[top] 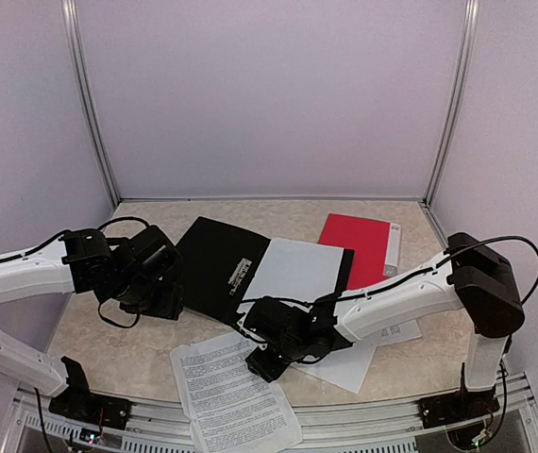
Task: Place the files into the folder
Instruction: Pick up the file from the corner of the board.
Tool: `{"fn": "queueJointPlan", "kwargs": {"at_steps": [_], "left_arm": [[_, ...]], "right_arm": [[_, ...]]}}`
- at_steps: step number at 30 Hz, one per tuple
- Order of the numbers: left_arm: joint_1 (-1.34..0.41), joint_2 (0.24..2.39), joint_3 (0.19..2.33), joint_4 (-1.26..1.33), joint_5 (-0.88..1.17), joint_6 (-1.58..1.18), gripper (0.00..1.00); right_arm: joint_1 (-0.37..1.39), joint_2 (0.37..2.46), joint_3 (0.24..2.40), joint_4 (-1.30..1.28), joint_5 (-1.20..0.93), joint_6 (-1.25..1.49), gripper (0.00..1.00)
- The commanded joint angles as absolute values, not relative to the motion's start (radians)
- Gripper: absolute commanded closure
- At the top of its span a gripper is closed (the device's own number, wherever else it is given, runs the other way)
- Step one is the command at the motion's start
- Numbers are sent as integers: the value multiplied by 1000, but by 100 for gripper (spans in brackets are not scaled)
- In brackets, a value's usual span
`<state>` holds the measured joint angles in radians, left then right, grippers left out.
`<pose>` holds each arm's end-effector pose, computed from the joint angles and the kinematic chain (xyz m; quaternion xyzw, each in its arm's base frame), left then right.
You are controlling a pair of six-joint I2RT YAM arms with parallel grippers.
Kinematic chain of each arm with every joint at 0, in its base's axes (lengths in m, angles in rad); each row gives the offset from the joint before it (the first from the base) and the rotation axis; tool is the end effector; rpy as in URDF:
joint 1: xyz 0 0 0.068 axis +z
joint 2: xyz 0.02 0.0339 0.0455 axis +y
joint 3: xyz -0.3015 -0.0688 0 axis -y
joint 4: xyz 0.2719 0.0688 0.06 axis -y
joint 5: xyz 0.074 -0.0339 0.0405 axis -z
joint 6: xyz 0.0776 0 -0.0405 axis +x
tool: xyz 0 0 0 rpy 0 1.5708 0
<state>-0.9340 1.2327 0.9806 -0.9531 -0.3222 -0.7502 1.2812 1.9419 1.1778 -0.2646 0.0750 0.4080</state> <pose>0.1690 -0.1872 0.2504 0.0600 0.9692 -0.0288 0.2372 0.1327 0.4251 0.1200 -0.3980 0.8767 0.1761 0.2047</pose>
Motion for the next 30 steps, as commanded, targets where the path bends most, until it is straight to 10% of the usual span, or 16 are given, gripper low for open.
{"fn": "queueJointPlan", "kwargs": {"at_steps": [1, 15, 30], "left_arm": [[-922, 1227, 965, -919, -306, -732, 32], [-887, 1203, 941, -928, -311, -712, 32], [-853, 1192, 956, -921, -315, -667, 32]], "right_arm": [[1306, 2012, 1196, -368, 139, 430, 46], [1329, 2038, 1222, -441, 270, 463, 99], [1348, 1941, 1274, -484, 195, 314, 100]]}}
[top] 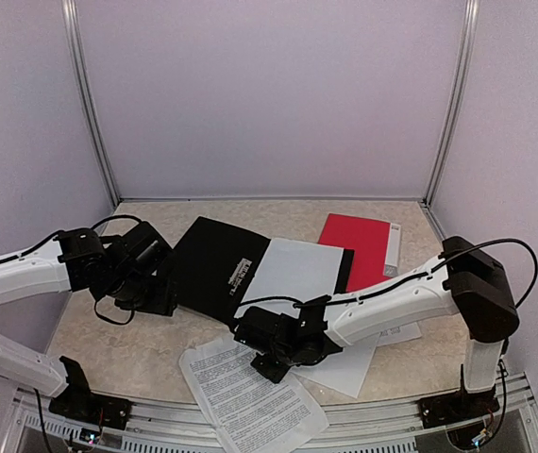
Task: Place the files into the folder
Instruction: Pick up the file from the corner of the board.
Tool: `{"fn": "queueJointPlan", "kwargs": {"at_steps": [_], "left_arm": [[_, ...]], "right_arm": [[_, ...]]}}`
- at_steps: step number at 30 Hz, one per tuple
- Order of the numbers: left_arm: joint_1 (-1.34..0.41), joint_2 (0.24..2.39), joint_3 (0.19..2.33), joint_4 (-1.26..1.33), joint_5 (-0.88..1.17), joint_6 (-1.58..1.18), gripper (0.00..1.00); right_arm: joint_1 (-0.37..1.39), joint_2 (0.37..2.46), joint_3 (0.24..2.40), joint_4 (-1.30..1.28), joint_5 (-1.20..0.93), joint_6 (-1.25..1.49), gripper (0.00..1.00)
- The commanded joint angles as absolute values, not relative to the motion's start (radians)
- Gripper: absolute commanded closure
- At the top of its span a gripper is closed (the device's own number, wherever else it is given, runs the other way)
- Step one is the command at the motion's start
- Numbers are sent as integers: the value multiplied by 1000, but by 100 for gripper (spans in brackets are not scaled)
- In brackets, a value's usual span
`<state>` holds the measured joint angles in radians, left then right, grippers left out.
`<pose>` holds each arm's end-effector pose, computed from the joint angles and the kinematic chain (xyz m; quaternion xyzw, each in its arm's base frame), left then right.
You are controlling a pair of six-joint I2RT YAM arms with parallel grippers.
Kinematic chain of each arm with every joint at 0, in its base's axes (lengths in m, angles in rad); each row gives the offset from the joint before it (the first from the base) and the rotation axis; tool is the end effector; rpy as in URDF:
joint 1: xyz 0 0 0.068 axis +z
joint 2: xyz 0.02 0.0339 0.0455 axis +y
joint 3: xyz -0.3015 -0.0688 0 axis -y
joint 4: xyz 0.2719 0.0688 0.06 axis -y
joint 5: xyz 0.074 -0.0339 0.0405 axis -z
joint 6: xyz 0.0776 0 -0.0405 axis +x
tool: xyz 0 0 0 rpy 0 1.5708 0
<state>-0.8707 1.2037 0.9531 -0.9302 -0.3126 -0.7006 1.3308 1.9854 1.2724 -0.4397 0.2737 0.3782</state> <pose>0.1769 -0.1730 0.2489 0.0523 0.9681 -0.0274 0.2433 0.1266 0.4290 0.1211 -0.4192 0.8742 0.0674 0.2356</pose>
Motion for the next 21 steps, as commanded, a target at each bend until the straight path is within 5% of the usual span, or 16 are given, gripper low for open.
{"fn": "queueJointPlan", "kwargs": {"at_steps": [1, 9, 21], "left_arm": [[-850, 1195, 961, -919, -314, -661, 32], [-824, 1216, 1002, -917, -316, -623, 24], [-757, 1191, 1039, -823, -234, -604, 11]], "right_arm": [[1353, 1933, 1278, -485, 184, 305, 100], [1363, 1883, 1282, -458, 129, 262, 100], [1213, 1775, 1296, -474, 346, 318, 100]]}}
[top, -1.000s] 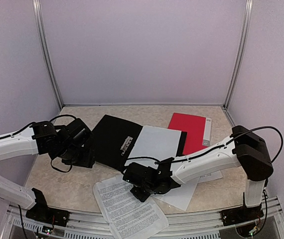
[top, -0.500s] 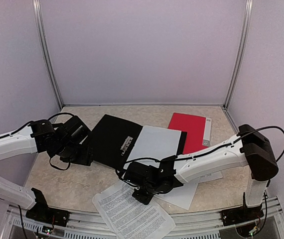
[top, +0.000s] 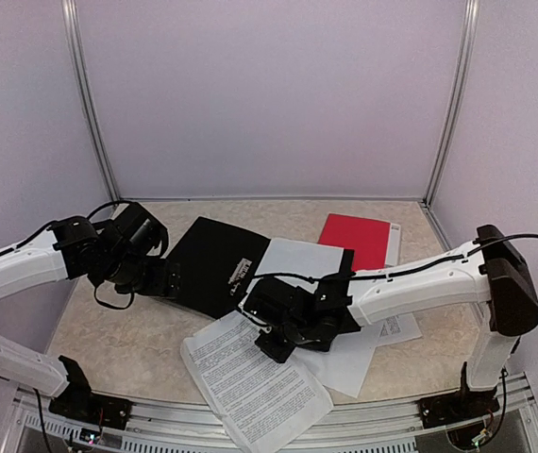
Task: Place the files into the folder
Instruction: Pick up the file from the corner of the board, then pass from the right arm to the left
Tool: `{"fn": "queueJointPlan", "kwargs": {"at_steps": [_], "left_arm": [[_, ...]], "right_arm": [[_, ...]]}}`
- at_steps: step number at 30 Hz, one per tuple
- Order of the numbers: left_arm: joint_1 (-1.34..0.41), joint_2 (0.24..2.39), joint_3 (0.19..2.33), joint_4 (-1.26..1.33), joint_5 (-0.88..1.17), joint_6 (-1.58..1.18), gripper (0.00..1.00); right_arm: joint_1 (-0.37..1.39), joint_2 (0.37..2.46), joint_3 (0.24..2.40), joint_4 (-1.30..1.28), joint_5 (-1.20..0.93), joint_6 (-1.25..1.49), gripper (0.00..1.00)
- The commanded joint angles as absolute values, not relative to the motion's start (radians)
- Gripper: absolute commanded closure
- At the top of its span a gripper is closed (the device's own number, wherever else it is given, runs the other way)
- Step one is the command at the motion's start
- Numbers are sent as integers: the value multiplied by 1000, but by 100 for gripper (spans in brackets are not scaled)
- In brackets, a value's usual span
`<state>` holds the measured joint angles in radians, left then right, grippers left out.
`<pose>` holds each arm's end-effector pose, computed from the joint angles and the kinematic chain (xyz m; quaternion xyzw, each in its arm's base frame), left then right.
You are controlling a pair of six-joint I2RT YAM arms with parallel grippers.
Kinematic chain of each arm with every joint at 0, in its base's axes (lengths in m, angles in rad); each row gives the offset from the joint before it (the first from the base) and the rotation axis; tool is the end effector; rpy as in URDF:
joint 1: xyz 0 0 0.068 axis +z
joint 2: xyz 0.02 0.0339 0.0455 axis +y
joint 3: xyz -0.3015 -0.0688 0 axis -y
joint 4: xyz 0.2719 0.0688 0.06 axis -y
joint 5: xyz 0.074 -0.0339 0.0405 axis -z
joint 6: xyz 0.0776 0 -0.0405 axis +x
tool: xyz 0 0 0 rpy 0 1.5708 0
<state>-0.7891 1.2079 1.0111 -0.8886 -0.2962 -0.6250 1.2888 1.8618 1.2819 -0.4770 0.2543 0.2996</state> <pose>0.1996 -0.1689 0.2699 0.0433 0.9597 -0.0455 0.2738 0.1412 0.4173 0.1737 -0.4270 0.8597 0.0939 0.2642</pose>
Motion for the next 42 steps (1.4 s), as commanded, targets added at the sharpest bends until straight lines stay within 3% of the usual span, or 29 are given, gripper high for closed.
{"fn": "queueJointPlan", "kwargs": {"at_steps": [1, 8, 22, 32, 42], "left_arm": [[-751, 1191, 1039, -806, -217, -598, 10], [-718, 1223, 1039, -664, -131, -584, 3], [-686, 1534, 1061, -308, 123, -644, 2], [-628, 1671, 1071, -131, 300, -616, 16], [-614, 1727, 1040, -9, 406, -596, 37]], "right_arm": [[1198, 1761, 1295, -467, 357, 315, 100], [1068, 1702, 1305, -406, 406, 314, 100], [917, 1695, 1236, -241, 317, 379, 100], [877, 1684, 1217, -232, 285, 379, 100], [865, 1681, 1213, -227, 279, 372, 100]]}}
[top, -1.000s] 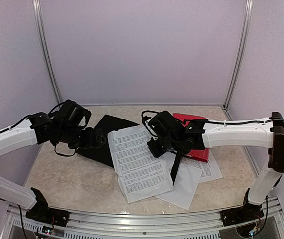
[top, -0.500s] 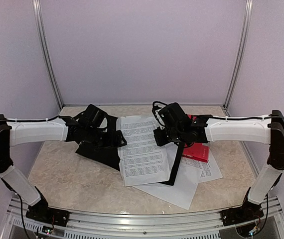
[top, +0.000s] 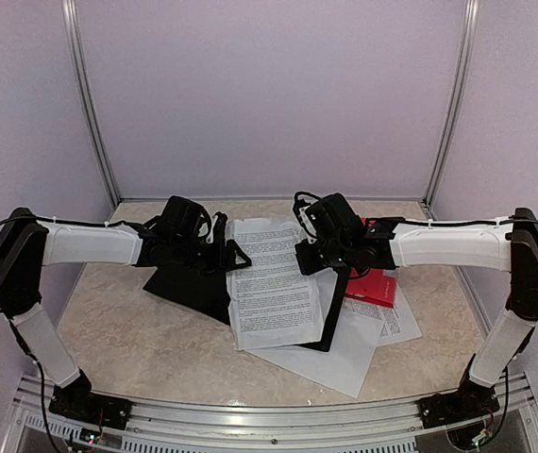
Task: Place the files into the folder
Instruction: Pass from the right arm to the left
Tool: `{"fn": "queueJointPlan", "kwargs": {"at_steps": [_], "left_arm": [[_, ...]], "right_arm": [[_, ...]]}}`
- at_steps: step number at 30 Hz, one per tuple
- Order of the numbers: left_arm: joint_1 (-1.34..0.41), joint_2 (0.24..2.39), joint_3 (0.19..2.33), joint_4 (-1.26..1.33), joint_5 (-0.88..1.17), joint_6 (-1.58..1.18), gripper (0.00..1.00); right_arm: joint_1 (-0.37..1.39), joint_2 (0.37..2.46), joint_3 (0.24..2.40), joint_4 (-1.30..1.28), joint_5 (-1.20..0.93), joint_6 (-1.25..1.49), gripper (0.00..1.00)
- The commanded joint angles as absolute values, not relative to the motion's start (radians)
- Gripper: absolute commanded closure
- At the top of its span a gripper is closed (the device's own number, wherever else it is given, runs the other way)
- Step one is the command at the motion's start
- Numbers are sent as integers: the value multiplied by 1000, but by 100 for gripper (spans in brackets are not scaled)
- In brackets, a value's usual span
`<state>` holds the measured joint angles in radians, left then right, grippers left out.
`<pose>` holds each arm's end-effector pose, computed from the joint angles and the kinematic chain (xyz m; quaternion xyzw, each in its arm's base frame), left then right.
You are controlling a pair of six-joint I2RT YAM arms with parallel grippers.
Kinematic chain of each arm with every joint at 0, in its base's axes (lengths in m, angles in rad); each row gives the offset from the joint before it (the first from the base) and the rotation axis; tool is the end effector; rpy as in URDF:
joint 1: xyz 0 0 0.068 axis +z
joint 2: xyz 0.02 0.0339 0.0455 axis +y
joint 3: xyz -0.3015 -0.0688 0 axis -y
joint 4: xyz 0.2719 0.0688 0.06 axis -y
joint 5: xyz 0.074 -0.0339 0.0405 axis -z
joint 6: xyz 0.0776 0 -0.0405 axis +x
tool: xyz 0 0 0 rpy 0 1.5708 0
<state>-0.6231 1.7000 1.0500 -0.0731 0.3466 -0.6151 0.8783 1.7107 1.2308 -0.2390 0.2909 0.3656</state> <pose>0.3272 -0.2676 0.1984 0.0745 0.8976 -0.3631 0.2387 0.2997 0.3264 0.2421 -0.1705 0.8868 0.1309 0.4092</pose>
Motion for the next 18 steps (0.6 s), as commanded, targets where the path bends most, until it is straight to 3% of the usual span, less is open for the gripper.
{"fn": "queueJointPlan", "kwargs": {"at_steps": [1, 6, 18], "left_arm": [[-611, 1730, 1036, 23, 414, -597, 39], [-604, 1726, 1025, 44, 423, -596, 47], [-603, 1707, 1036, 6, 425, -560, 89]], "right_arm": [[864, 1681, 1213, -229, 279, 372, 100], [857, 1675, 1210, -235, 278, 370, 100], [847, 1688, 1203, -228, 255, 369, 100]]}}
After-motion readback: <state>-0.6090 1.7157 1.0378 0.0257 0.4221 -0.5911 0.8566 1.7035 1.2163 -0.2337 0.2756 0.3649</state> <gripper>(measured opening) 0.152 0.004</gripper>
